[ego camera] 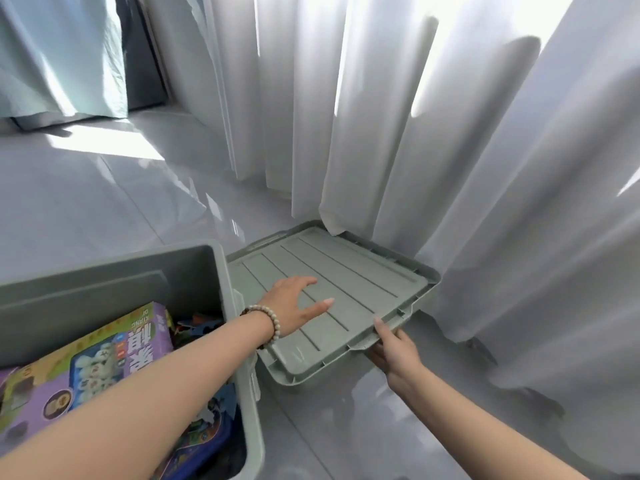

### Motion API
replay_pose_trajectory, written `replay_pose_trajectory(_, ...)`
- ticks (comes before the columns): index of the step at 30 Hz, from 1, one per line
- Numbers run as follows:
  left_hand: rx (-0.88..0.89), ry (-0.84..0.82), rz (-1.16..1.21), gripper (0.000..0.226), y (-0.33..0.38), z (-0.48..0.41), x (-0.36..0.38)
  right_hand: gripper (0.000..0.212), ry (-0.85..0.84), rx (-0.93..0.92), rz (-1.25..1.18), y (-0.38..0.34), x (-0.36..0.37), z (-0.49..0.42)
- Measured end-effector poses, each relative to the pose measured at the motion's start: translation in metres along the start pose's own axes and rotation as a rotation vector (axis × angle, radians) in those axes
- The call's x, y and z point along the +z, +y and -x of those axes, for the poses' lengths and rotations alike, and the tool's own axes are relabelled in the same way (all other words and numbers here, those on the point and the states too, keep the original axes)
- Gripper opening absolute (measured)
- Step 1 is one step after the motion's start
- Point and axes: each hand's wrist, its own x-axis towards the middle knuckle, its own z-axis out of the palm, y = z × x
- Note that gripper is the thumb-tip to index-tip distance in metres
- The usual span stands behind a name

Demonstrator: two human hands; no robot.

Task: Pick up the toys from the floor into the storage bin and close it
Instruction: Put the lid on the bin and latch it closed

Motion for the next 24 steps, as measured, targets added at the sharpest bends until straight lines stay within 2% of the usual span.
replay_pose_trajectory(2,0.020,-0.117,-0.002,0.065,0.021,0.024,-0.008,0.011,0.018,-0.037,-0.016,-0.027,0.006,0.034)
replay_pose_trajectory(4,0.033,-0.159,0.034,0.061,0.042,0.046,-0.014,0.023,0.040,-0.082,-0.061,-0.058,0.007,0.066)
replay_pose_trajectory(8,0.092,-0.024,0.215,0.045,0.079,0.084,-0.028,0.046,0.073,-0.197,-0.107,-0.105,0.009,0.128)
replay_pose_trajectory(11,0.081,0.054,0.262,0.043,0.088,0.101,-0.037,0.057,0.031,-0.181,-0.103,-0.115,0.012,0.160)
replay_pose_trajectory(15,0.085,0.149,0.189,0.045,0.094,0.121,-0.061,0.061,-0.154,-0.193,-0.135,-0.125,0.011,0.191)
replay_pose_trajectory(17,0.093,0.146,0.137,0.047,0.098,0.129,-0.078,0.060,-0.250,-0.208,-0.157,-0.130,0.008,0.202)
replay_pose_trajectory(21,0.124,0.139,0.039,0.051,0.106,0.143,-0.089,0.042,-0.400,-0.238,-0.136,-0.126,-0.004,0.215)
replay_pose_trajectory(23,0.129,0.203,0.084,0.047,0.107,0.141,-0.087,0.035,-0.451,-0.294,-0.092,-0.125,-0.008,0.222)
replay_pose_trajectory(24,0.121,0.233,0.126,0.043,0.108,0.141,-0.087,0.038,-0.468,-0.327,-0.063,-0.126,-0.010,0.223)
